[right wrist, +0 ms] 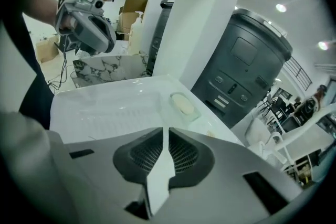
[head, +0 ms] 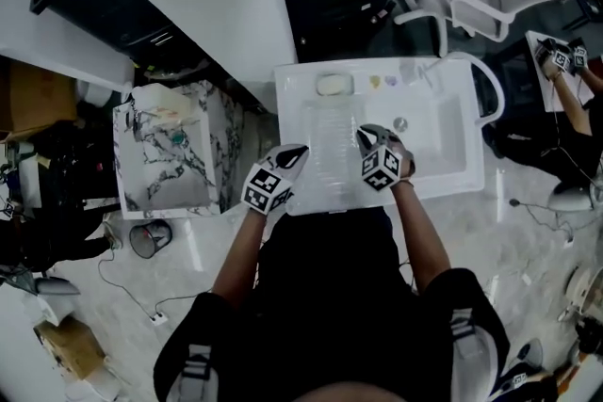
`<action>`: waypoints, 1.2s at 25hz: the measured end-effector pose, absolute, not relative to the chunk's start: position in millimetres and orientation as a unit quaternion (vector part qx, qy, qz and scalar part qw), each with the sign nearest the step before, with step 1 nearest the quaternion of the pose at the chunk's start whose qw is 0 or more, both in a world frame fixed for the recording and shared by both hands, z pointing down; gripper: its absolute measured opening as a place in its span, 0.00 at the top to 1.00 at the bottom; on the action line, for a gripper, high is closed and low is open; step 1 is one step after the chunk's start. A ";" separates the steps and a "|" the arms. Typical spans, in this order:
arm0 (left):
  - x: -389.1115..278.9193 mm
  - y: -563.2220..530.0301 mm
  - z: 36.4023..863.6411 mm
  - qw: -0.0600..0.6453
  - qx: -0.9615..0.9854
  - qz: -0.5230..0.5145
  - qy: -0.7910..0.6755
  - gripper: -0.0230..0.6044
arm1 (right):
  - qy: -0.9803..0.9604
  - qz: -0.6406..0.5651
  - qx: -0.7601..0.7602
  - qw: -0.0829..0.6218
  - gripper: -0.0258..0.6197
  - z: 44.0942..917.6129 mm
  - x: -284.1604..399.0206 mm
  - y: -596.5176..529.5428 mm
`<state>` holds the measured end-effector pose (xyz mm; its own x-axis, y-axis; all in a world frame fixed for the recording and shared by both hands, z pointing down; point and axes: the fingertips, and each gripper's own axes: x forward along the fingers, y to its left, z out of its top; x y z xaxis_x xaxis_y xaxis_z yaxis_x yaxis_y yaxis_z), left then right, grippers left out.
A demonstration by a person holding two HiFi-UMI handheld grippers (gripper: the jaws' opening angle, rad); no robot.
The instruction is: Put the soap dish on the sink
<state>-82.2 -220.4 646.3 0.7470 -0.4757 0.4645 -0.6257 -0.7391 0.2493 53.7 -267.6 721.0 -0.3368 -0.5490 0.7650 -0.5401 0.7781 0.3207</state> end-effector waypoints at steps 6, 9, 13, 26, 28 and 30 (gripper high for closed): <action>-83.6 -206.9 643.2 0.190 0.921 0.188 -0.283 0.96 | -0.821 -0.007 0.352 0.450 0.93 705.1 47.0 -242.2; -83.6 -199.9 641.8 0.189 0.923 0.187 -0.276 0.96 | -0.826 -0.002 0.351 0.441 0.93 701.2 42.7 -225.8; -81.9 -192.9 642.3 0.196 0.925 0.186 -0.267 0.96 | -0.839 -0.007 0.338 0.427 0.93 691.6 32.2 -205.4; -69.7 -176.3 639.9 0.193 0.930 0.176 -0.259 0.96 | -0.870 0.026 0.323 0.371 0.97 670.2 25.5 -174.8; -66.4 -172.4 639.5 0.191 0.931 0.181 -0.255 0.96 | -0.869 0.022 0.328 0.370 0.97 666.5 27.8 -174.2; -63.6 -169.9 638.0 0.187 0.931 0.182 -0.257 0.96 | -0.869 0.022 0.326 0.371 0.97 667.3 30.9 -170.3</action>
